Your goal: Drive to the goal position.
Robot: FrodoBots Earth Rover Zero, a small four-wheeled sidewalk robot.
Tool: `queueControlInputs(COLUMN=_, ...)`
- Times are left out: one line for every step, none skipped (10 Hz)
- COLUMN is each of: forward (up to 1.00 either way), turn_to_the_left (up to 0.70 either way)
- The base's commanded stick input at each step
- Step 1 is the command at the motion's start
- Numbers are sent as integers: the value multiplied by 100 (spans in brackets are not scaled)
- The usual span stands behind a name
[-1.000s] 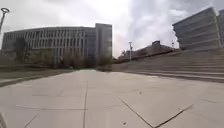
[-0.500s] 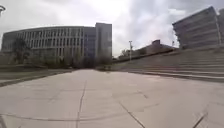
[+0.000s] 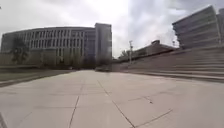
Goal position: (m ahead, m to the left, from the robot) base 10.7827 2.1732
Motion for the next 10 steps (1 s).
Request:
queueControlInputs(forward=70, turn_to_the_left=29)
queueControlInputs(forward=70, turn_to_the_left=13)
queueControlInputs(forward=70, turn_to_the_left=0)
queueControlInputs(forward=70, turn_to_the_left=0)
queueControlInputs(forward=70, turn_to_the_left=0)
queueControlInputs(forward=70, turn_to_the_left=0)
queueControlInputs(forward=70, turn_to_the_left=0)
queueControlInputs(forward=70, turn_to_the_left=0)
queueControlInputs(forward=70, turn_to_the_left=0)
queueControlInputs(forward=70, turn_to_the_left=0)
